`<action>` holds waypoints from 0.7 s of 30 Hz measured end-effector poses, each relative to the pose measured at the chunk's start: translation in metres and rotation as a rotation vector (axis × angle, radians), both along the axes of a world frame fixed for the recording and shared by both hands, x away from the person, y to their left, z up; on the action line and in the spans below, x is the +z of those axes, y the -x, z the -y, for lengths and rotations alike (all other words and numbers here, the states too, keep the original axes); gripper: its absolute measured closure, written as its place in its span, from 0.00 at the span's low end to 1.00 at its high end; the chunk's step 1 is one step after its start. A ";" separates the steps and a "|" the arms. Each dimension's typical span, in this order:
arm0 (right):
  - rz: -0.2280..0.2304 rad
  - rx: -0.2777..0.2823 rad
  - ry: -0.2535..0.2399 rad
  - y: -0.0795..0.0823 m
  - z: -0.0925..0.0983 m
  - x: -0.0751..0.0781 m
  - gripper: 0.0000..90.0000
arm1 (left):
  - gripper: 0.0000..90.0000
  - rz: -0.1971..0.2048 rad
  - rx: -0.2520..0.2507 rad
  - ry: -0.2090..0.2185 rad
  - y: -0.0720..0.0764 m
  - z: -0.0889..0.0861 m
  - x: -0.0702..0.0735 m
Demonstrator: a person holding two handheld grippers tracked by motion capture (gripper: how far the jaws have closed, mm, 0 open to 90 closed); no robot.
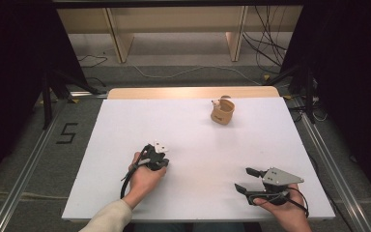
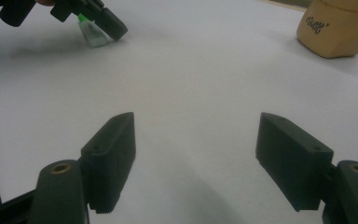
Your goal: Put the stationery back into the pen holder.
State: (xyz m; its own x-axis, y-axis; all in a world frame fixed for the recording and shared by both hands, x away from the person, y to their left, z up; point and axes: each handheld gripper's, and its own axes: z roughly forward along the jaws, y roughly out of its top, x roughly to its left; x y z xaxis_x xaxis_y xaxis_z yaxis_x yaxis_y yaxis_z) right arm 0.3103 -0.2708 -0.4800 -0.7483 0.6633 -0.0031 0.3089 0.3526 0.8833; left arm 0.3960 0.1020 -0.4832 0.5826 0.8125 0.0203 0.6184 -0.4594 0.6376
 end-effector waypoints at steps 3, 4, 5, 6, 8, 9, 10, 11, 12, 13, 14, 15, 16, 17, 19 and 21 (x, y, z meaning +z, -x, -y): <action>0.002 0.001 0.001 0.000 0.000 0.000 0.32 | 1.00 -0.007 -0.007 -0.009 0.000 -0.001 0.000; 0.001 0.001 0.000 0.000 0.000 0.000 0.32 | 1.00 -0.010 -0.007 -0.009 0.001 -0.001 0.001; 0.003 0.001 0.001 0.000 0.000 0.000 0.32 | 1.00 -0.012 -0.007 -0.011 0.001 -0.001 0.001; 0.003 0.001 0.001 0.000 0.000 0.000 0.32 | 1.00 -0.012 -0.006 -0.013 0.001 -0.001 0.001; 0.001 0.000 0.001 0.000 0.000 0.000 0.32 | 1.00 -0.014 -0.005 -0.010 0.002 -0.001 0.001; 0.001 0.000 0.001 0.000 0.000 0.000 0.32 | 1.00 -0.019 -0.007 -0.011 0.003 -0.001 0.001; 0.003 0.002 0.001 0.000 0.000 0.000 0.32 | 1.00 -0.021 -0.008 -0.013 0.004 -0.002 0.002; 0.003 0.002 0.001 0.000 0.000 0.000 0.32 | 1.00 -0.028 -0.015 -0.017 0.004 -0.002 0.002; 0.002 0.000 0.000 0.000 0.000 0.000 0.32 | 1.00 -0.029 -0.010 -0.016 0.005 -0.002 0.002; 0.001 0.000 -0.001 0.001 0.000 0.000 0.32 | 1.00 -0.032 -0.016 -0.019 0.006 -0.003 0.002; 0.002 0.001 -0.005 0.001 0.001 0.000 0.32 | 1.00 -0.041 -0.014 -0.017 0.007 -0.003 0.003; 0.002 0.002 -0.003 0.001 0.001 0.000 0.32 | 1.00 -0.049 -0.023 -0.024 0.009 -0.005 0.004; 0.003 0.000 -0.004 0.001 0.001 0.000 0.32 | 1.00 -0.054 -0.024 -0.027 0.011 -0.006 0.004; 0.003 -0.001 -0.002 0.001 0.001 0.000 0.32 | 1.00 -0.058 -0.024 -0.025 0.013 -0.007 0.004; 0.002 -0.002 -0.005 0.001 0.001 0.000 0.32 | 1.00 -0.075 -0.032 -0.025 0.018 -0.010 0.005; 0.003 0.002 0.000 0.001 0.002 0.000 0.32 | 1.00 -0.093 -0.043 -0.032 0.023 -0.014 0.006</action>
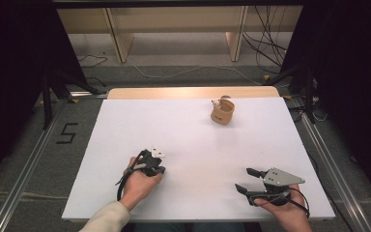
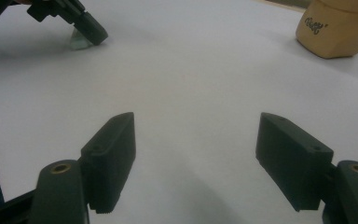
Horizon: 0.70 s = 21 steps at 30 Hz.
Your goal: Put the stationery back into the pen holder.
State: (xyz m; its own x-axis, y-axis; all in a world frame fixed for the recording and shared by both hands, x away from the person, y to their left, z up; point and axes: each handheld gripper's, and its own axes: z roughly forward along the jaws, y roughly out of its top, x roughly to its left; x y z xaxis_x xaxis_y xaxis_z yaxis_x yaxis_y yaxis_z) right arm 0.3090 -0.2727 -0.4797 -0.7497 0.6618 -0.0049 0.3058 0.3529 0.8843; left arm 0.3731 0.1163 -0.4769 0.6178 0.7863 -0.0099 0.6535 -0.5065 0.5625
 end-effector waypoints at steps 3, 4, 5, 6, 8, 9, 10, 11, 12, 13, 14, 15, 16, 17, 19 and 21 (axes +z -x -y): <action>-0.002 -0.004 -0.002 0.000 0.000 0.000 0.32 | 1.00 -0.027 -0.017 -0.010 0.008 -0.006 0.002; -0.001 -0.004 -0.001 0.000 0.001 0.000 0.32 | 1.00 -0.034 -0.021 -0.015 0.011 -0.008 0.002; -0.001 -0.003 -0.002 0.000 0.001 0.000 0.32 | 1.00 -0.040 -0.023 -0.015 0.013 -0.009 0.002; 0.000 -0.003 -0.001 0.000 0.001 0.000 0.32 | 1.00 -0.046 -0.028 -0.023 0.017 -0.013 0.003; 0.000 -0.004 -0.002 0.000 0.001 0.000 0.32 | 1.00 -0.063 -0.027 -0.023 0.023 -0.018 0.003; -0.001 -0.003 -0.002 0.000 0.001 0.000 0.32 | 1.00 -0.067 -0.035 -0.036 0.026 -0.022 0.004; -0.001 -0.001 0.000 0.000 0.001 0.000 0.32 | 1.00 -0.078 -0.034 -0.036 0.029 -0.025 0.004; -0.001 0.000 0.000 0.001 0.000 0.000 0.32 | 1.00 -0.083 -0.032 -0.038 0.031 -0.028 0.005; -0.002 -0.001 -0.001 0.001 0.000 0.000 0.32 | 1.00 -0.090 -0.034 -0.045 0.034 -0.031 0.005; -0.002 -0.001 -0.001 0.001 0.000 0.000 0.32 | 1.00 -0.090 -0.034 -0.045 0.034 -0.031 0.005; -0.002 -0.002 0.000 0.001 0.000 0.000 0.32 | 1.00 -0.096 -0.028 -0.045 0.036 -0.035 0.005; -0.002 -0.001 0.000 0.001 0.000 0.000 0.32 | 1.00 -0.105 -0.026 -0.044 0.038 -0.039 0.005; -0.004 -0.002 0.000 0.001 0.000 0.000 0.32 | 1.00 -0.121 -0.021 -0.044 0.042 -0.048 0.006; -0.004 -0.002 0.000 0.001 0.000 0.000 0.32 | 1.00 -0.129 -0.016 -0.045 0.044 -0.052 0.006; -0.003 -0.001 0.000 0.001 0.000 0.000 0.32 | 1.00 -0.136 -0.011 -0.046 0.045 -0.057 0.006; -0.003 -0.002 0.000 0.001 0.000 0.000 0.32 | 1.00 -0.149 0.019 -0.047 0.049 -0.069 0.007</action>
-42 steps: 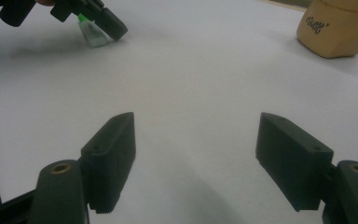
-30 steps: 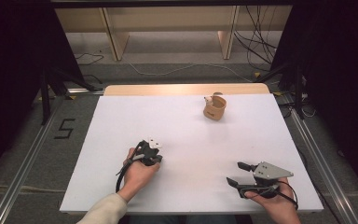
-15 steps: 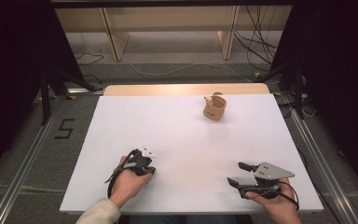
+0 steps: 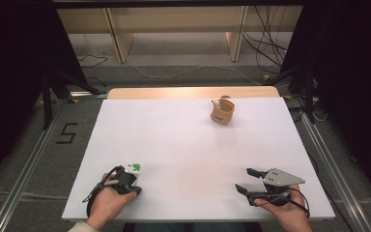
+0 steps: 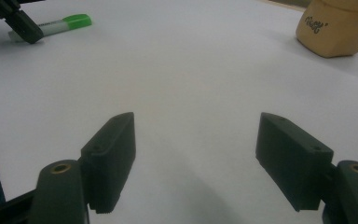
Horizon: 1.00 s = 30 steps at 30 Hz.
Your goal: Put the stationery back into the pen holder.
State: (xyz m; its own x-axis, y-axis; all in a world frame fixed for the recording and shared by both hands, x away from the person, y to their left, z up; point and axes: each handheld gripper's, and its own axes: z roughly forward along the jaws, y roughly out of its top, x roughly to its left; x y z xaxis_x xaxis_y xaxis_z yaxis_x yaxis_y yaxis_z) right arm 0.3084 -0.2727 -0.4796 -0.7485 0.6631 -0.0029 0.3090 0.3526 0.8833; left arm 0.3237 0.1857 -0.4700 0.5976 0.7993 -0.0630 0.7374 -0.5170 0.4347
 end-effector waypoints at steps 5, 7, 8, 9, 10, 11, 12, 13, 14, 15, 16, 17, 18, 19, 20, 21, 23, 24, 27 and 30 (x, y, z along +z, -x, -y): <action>-0.001 0.001 -0.004 0.000 -0.001 0.000 0.32 | 1.00 -0.009 0.034 -0.011 0.004 -0.018 0.000; 0.000 0.002 -0.003 0.000 -0.001 0.000 0.32 | 1.00 -0.011 0.046 -0.010 0.005 -0.022 0.000; 0.001 0.002 -0.003 0.000 -0.001 0.000 0.32 | 1.00 -0.012 0.049 -0.015 0.006 -0.024 0.000; 0.001 0.002 -0.003 0.000 -0.001 0.000 0.32 | 1.00 -0.012 0.049 -0.015 0.006 -0.024 0.000; 0.001 0.002 -0.002 0.000 -0.001 0.000 0.32 | 1.00 -0.007 0.050 -0.027 0.006 -0.025 0.001; 0.001 0.001 -0.002 0.000 -0.001 0.000 0.32 | 1.00 -0.008 0.045 -0.033 0.006 -0.025 0.001; 0.001 0.001 -0.002 0.000 -0.001 0.000 0.32 | 1.00 -0.008 0.044 -0.033 0.006 -0.025 0.001; 0.000 0.002 0.000 0.000 -0.001 0.000 0.32 | 1.00 -0.008 0.043 -0.034 0.006 -0.025 0.001; -0.001 0.003 0.001 0.000 -0.001 0.000 0.32 | 1.00 -0.007 0.045 -0.033 0.006 -0.025 0.001; -0.003 0.001 0.001 0.000 -0.001 0.000 0.32 | 1.00 -0.007 0.045 -0.033 0.006 -0.024 0.001; -0.002 0.000 0.000 0.000 -0.001 0.000 0.32 | 0.99 -0.005 0.043 -0.035 0.006 -0.024 0.001; -0.002 0.000 0.000 0.000 -0.001 0.000 0.32 | 0.99 -0.001 0.040 -0.035 0.006 -0.024 0.001; 0.002 0.002 -0.001 0.000 -0.001 0.000 0.32 | 0.98 0.004 0.033 -0.035 0.006 -0.023 0.001; 0.001 0.001 -0.002 0.000 -0.001 0.000 0.32 | 0.97 0.006 0.025 -0.034 0.006 -0.023 0.003; 0.001 0.001 0.000 0.000 -0.001 0.000 0.32 | 0.95 0.016 0.023 -0.028 0.006 -0.021 0.003; 0.001 0.002 0.001 0.000 -0.001 0.000 0.32 | 0.92 0.027 0.019 -0.027 0.006 -0.020 0.005; -0.001 0.002 0.004 0.000 -0.001 0.000 0.32 | 0.87 0.058 0.020 -0.028 0.004 -0.019 0.009; -0.002 0.002 0.004 0.000 -0.001 0.000 0.32 | 0.83 0.079 0.030 -0.027 0.003 -0.019 0.012; 0.001 0.004 0.005 0.000 -0.001 0.000 0.32 | 0.65 0.120 0.070 -0.048 -0.008 -0.021 0.017; 0.002 0.004 0.011 0.000 -0.001 0.000 0.32 | 0.49 0.094 0.115 -0.067 -0.020 -0.022 0.016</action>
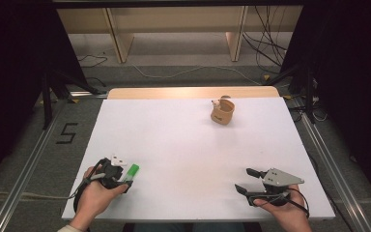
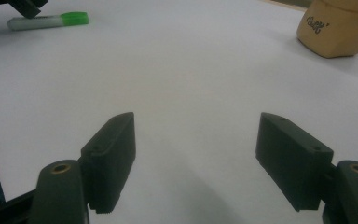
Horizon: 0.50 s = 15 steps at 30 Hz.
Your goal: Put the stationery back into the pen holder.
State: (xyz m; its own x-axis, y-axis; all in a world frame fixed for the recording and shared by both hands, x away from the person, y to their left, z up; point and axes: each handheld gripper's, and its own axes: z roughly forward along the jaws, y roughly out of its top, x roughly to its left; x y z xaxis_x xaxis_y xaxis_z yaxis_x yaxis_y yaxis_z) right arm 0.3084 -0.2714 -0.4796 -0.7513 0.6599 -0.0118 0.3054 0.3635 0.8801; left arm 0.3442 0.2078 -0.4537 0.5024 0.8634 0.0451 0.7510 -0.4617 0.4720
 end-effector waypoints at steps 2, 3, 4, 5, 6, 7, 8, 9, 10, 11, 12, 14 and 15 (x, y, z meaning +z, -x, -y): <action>0.000 0.000 0.000 0.000 0.000 0.000 0.32 | 0.45 -0.026 0.014 -0.003 -0.008 0.000 -0.002; 0.002 0.000 0.000 0.000 0.000 0.000 0.32 | 0.43 -0.046 0.011 -0.019 -0.014 0.001 -0.004; 0.001 0.000 -0.001 0.000 0.000 0.000 0.32 | 0.42 -0.069 0.008 -0.023 -0.018 0.002 -0.006; 0.001 0.000 -0.001 0.000 0.000 0.000 0.33 | 0.41 -0.095 0.005 -0.024 -0.021 0.002 -0.007; 0.000 -0.001 -0.001 0.000 0.000 0.000 0.32 | 0.41 -0.095 0.005 -0.024 -0.021 0.002 -0.007; 0.000 0.000 -0.006 0.000 0.000 0.000 0.32 | 0.41 -0.132 0.005 -0.026 -0.028 0.004 -0.007; 0.001 0.000 -0.006 0.000 0.000 0.000 0.32 | 0.43 -0.142 0.003 -0.032 -0.030 0.004 -0.007; 0.000 0.001 -0.006 0.000 0.000 0.000 0.32 | 0.43 -0.166 0.001 -0.044 -0.033 0.004 -0.006; 0.000 0.001 -0.006 -0.001 0.001 0.000 0.33 | 0.44 -0.180 0.002 -0.048 -0.035 0.004 -0.006; 0.000 0.001 -0.006 -0.001 0.001 0.000 0.32 | 0.46 -0.180 0.002 -0.048 -0.035 0.004 -0.006; 0.000 0.000 -0.007 -0.001 0.001 0.000 0.32 | 0.48 -0.205 -0.002 -0.060 -0.038 0.005 -0.005; 0.000 -0.001 -0.008 0.000 0.000 0.000 0.32 | 0.48 -0.224 0.001 -0.065 -0.039 0.007 -0.006; 0.001 0.000 -0.007 0.000 0.000 0.000 0.32 | 0.50 -0.236 -0.009 -0.072 -0.040 0.008 -0.006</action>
State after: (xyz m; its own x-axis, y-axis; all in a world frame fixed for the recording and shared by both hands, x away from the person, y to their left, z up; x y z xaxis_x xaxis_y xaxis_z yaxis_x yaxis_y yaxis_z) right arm 0.3089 -0.2718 -0.4798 -0.7511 0.6601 -0.0078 0.3044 0.3568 0.8832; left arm 0.3839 0.1999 -0.4593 0.5142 0.8576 -0.0135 0.8323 -0.4951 0.2495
